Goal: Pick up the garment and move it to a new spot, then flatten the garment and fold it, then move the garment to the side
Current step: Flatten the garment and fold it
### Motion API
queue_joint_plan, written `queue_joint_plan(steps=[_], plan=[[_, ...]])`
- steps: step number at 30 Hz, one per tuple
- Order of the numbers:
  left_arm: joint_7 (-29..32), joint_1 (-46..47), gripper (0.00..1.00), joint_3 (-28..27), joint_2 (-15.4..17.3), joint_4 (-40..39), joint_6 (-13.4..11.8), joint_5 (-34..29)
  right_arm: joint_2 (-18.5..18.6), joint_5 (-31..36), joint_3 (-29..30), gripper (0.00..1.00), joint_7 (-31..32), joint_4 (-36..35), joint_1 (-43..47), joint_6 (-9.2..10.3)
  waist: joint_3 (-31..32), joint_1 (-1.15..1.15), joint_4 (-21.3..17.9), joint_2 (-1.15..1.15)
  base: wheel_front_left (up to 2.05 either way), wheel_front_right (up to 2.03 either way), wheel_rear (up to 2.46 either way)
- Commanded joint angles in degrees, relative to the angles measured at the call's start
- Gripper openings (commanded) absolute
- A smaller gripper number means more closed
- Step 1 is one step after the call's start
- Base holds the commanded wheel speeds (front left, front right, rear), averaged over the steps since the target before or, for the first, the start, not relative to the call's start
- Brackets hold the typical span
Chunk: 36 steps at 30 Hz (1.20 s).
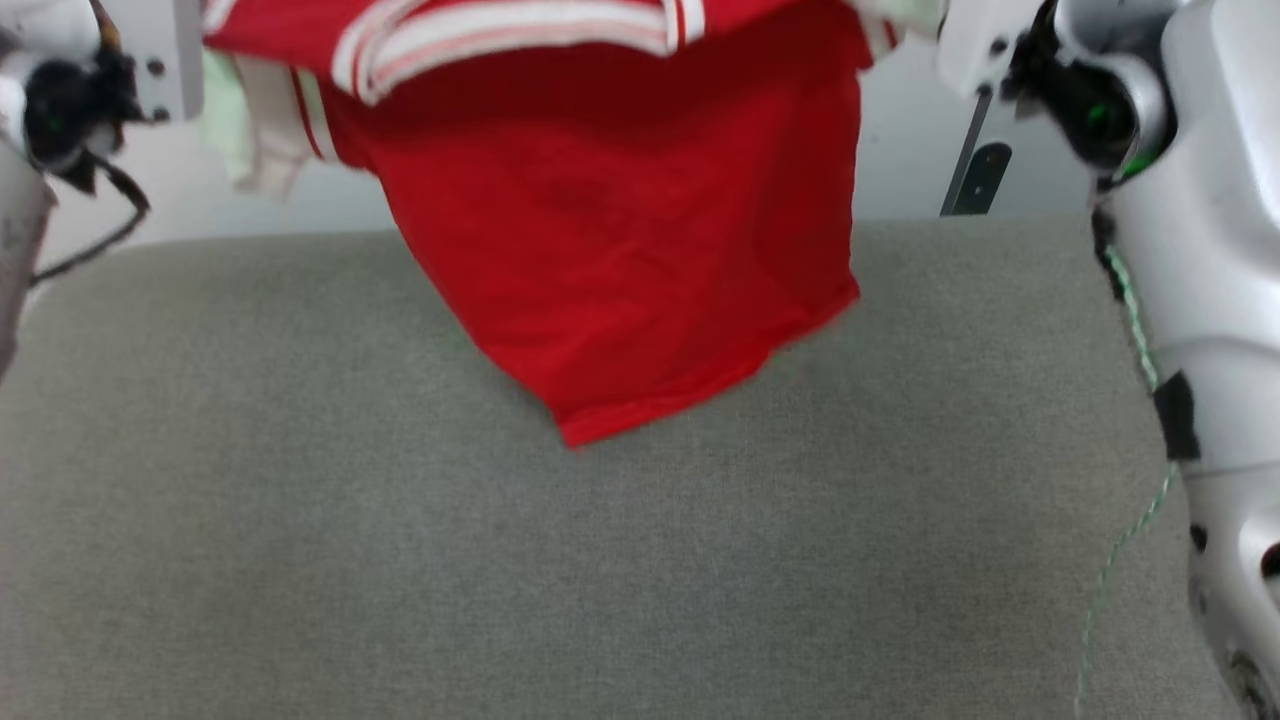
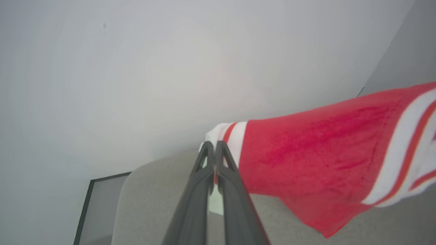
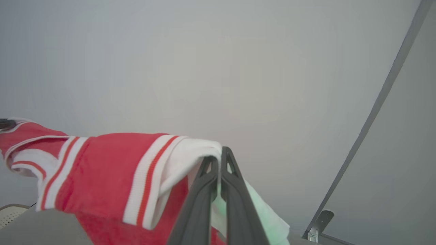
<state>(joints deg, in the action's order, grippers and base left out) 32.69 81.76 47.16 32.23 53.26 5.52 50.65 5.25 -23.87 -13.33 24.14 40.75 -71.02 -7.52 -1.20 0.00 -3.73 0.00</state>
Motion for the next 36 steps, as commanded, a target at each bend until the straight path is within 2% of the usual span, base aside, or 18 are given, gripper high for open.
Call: queue_joint_plan(steps=[1, 9, 13, 20, 27, 31, 36], plan=[[-1.28, 1.70, 0.00, 0.13, -0.02, 0.52, -0.41, -1.04, 0.23, 1.05, 1.04, 0.00, -1.81, 1.03, -1.97, 0.06, -2.04, 0.00, -0.20, 0.00, 0.00, 0.00, 0.00], [-10.63, 10.75, 0.00, 0.65, -1.00, 3.38, -1.50, -5.78, -0.57, 8.61, 6.34, 0.00, -15.22, 9.17, -10.42, 0.07, -8.34, 0.00, -1.59, 0.00, 0.00, 0.00, 0.00], [-14.51, 16.71, 0.00, 0.61, -1.74, 5.23, -1.85, -7.64, -1.03, 13.83, 10.70, 0.00, -23.23, 13.27, -14.44, 0.08, -10.82, 0.00, -2.51, 0.00, 0.00, 0.00, 0.00], [-21.00, 26.10, 0.00, -0.23, -3.43, 8.91, -2.97, -9.45, -1.43, 24.14, 19.76, 0.00, -33.02, 18.54, -21.06, 0.09, -16.80, 0.00, -3.13, 0.00, 0.00, 0.00, 0.00], [-26.05, 33.94, 0.00, 0.05, -4.96, 11.13, -2.29, -10.91, -1.96, 33.18, 28.77, 0.00, -38.13, 18.16, -26.57, 0.09, -27.60, 0.00, -2.65, 0.00, 0.00, 0.00, 0.00], [-28.48, 37.33, 0.00, -0.43, -6.21, 12.86, -3.18, -10.95, -1.96, 37.85, 33.16, 0.00, -39.21, 15.89, -27.89, 0.14, -32.64, 0.00, -2.03, 0.00, 0.00, 0.00, 0.00], [-31.88, 40.78, 0.00, -0.47, -8.30, 14.42, -3.14, -11.21, -2.01, 37.40, 34.18, 0.00, -39.36, 9.83, -28.22, 0.14, -36.80, 0.00, -0.80, 0.00, 0.00, 0.00, 0.00]])
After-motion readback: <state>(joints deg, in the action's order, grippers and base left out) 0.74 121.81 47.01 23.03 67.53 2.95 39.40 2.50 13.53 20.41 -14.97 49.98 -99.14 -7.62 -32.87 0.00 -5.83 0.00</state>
